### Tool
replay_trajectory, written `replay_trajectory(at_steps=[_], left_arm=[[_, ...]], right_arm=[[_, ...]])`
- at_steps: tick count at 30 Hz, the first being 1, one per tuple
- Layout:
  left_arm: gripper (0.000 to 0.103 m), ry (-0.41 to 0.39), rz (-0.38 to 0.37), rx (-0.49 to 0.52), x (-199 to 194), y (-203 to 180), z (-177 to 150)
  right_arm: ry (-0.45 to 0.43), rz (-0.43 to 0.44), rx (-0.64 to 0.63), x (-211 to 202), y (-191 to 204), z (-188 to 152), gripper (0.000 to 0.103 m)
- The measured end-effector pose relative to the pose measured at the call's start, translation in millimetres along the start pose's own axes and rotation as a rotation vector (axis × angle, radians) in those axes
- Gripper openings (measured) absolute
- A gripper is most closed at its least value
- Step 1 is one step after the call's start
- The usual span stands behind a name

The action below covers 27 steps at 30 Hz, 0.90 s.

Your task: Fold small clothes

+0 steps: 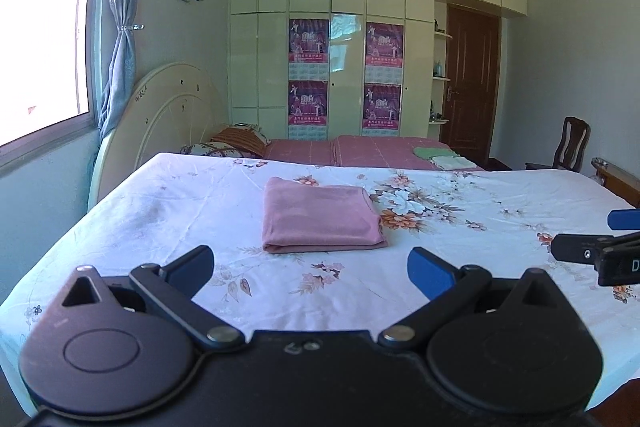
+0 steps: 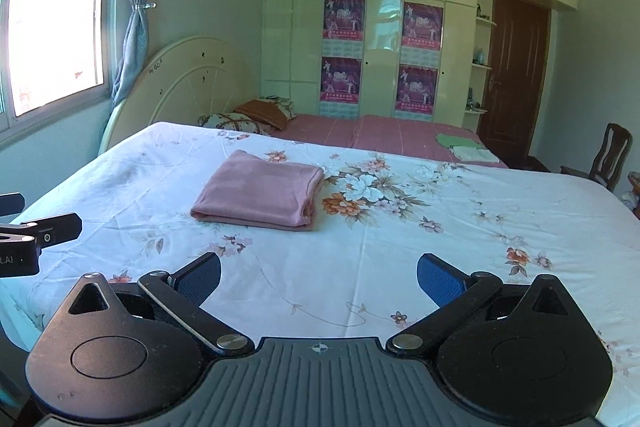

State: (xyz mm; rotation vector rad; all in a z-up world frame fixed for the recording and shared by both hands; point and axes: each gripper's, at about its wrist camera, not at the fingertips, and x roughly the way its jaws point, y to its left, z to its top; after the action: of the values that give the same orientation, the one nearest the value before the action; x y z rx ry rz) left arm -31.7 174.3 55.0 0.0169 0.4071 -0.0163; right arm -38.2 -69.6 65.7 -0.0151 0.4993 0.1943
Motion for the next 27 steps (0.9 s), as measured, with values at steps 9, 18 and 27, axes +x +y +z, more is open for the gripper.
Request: replay_trajectory(at_steps=[9,18,27], left_arm=[[0.103,-0.042,0.000,0.011,-16,-7,5],[0.103,-0.053,-0.009,0.016,-19,-9,5],[0.103,-0.055,-0.021,0.024,-17,-10,5]], right_arm=[[-0.041,0.005,0.001,-25,1,2,0.103],[-0.048,0.001,0.014,-33,-4,0,0.103],[-0.048,-0.008,0.016,-37,-9,1,0.103]])
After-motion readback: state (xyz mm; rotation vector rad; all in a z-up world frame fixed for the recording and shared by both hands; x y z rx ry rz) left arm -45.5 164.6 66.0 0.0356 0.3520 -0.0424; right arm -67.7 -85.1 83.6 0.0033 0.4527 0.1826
